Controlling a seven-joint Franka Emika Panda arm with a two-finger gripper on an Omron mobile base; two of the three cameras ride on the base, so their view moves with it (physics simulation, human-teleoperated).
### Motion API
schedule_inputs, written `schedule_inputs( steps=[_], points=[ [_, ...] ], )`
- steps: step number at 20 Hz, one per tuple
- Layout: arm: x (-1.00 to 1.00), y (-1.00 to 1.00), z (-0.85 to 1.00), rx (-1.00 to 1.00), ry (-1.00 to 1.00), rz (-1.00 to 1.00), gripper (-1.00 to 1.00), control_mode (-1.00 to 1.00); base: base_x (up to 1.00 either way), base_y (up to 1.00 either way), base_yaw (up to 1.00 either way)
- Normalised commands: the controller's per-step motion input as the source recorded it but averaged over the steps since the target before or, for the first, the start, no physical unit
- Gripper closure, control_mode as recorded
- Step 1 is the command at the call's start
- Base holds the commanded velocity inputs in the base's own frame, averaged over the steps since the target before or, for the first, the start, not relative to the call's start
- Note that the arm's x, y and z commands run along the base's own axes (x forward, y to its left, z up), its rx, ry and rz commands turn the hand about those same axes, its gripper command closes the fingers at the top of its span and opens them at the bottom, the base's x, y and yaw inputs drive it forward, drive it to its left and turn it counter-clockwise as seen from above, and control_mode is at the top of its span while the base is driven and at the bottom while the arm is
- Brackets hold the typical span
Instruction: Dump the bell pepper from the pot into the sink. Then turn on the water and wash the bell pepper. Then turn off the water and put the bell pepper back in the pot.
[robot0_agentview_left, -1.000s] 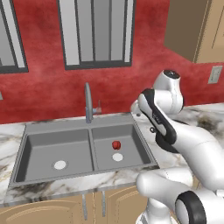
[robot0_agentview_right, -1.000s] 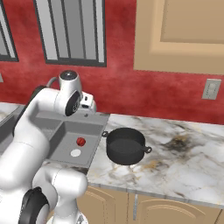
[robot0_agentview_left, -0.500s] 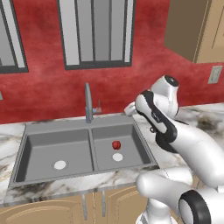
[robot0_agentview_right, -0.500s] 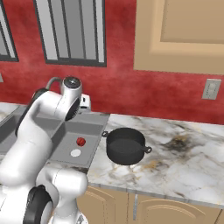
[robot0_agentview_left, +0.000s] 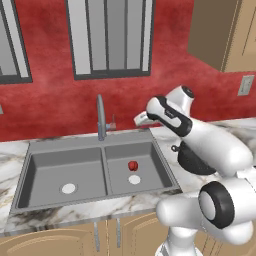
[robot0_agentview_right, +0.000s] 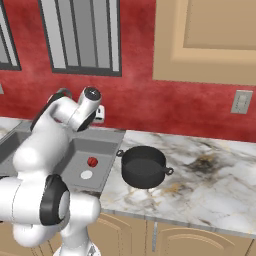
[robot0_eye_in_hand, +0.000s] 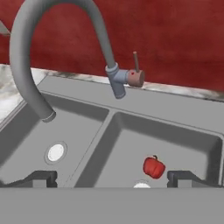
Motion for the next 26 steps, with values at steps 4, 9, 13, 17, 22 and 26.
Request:
schedule_inputs(
  steps=[4,9,13,17,22,26],
  points=[
    [0.42,0.24,0.00,0.06,0.00,0.07,-1.00,-1.00,0.00,0.00,0.00],
    [0.34,0.27,0.00,0.03,0.00,0.06,-1.00,-1.00,0.00,0.00,0.00],
    [0.36,0.20,-0.04,0.02,0.01,0.04,-1.00,-1.00,0.00,0.00,0.00],
    [0.39,0.11,-0.17,0.00,0.02,0.03,-1.00,-1.00,0.00,0.00,0.00],
    [0.34,0.07,-0.35,0.00,0.02,0.02,-1.00,-1.00,0.00,0.00,0.00],
    [0.34,0.03,-0.37,0.00,0.00,0.03,-1.00,-1.00,0.00,0.00,0.00]
  ],
)
